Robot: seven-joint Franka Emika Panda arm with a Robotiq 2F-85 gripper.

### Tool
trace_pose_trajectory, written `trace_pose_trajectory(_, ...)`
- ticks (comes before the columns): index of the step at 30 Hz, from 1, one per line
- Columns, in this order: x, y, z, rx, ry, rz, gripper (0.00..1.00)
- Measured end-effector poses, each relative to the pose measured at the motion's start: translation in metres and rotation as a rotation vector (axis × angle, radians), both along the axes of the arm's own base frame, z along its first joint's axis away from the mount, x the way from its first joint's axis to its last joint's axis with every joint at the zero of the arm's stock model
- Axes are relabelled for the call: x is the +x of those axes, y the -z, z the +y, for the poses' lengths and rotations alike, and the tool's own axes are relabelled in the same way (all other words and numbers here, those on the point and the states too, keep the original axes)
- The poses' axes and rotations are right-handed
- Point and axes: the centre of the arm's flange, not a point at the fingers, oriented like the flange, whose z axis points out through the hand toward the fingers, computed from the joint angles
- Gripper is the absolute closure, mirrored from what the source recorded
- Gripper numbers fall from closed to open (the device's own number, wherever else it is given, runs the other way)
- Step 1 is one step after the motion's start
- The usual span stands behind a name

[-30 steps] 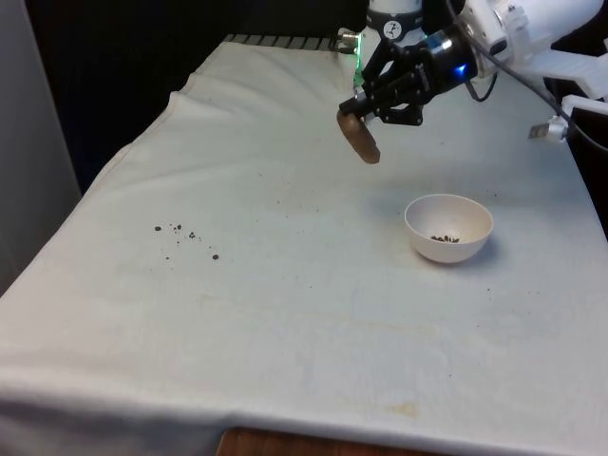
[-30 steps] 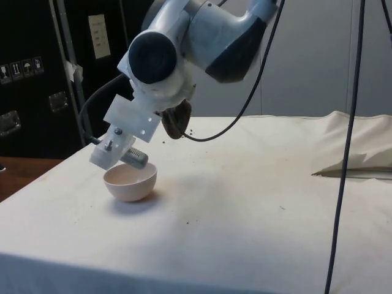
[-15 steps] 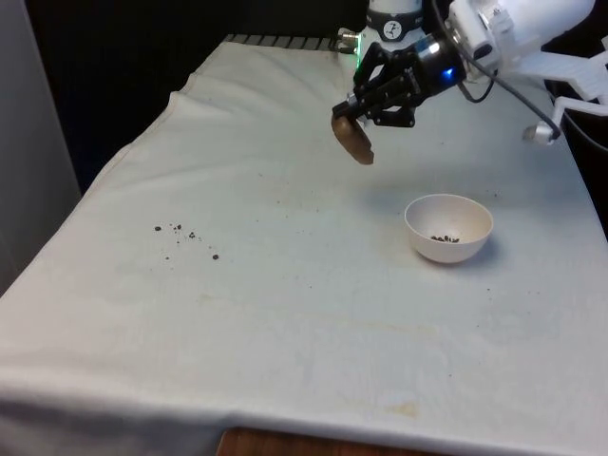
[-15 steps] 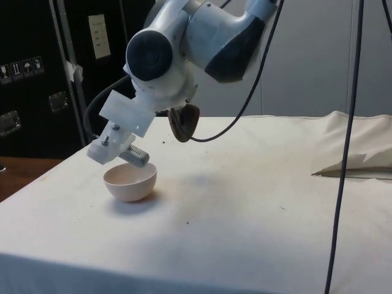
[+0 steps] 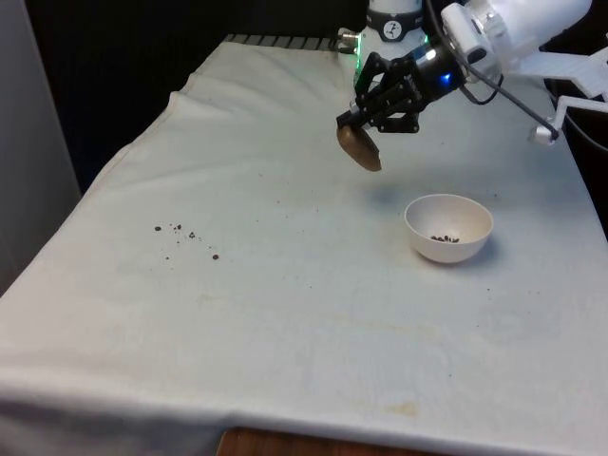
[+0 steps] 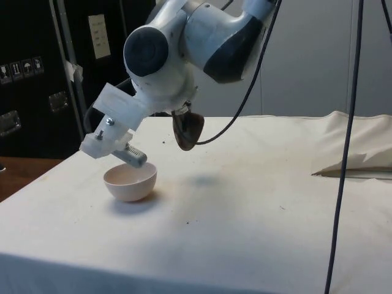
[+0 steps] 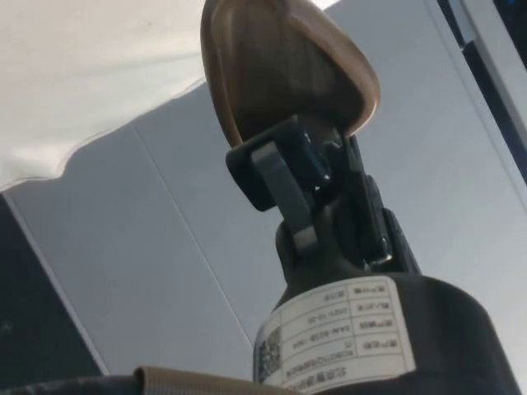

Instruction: Pour the coffee beans from the cup into the bowl.

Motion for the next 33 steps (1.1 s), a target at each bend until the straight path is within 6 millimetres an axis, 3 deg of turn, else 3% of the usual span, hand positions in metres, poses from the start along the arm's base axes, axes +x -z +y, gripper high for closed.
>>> trace_pose_trajectory(33, -0.01, 0.02, 0.004, 0.196, 0.132, 0.013, 1.0)
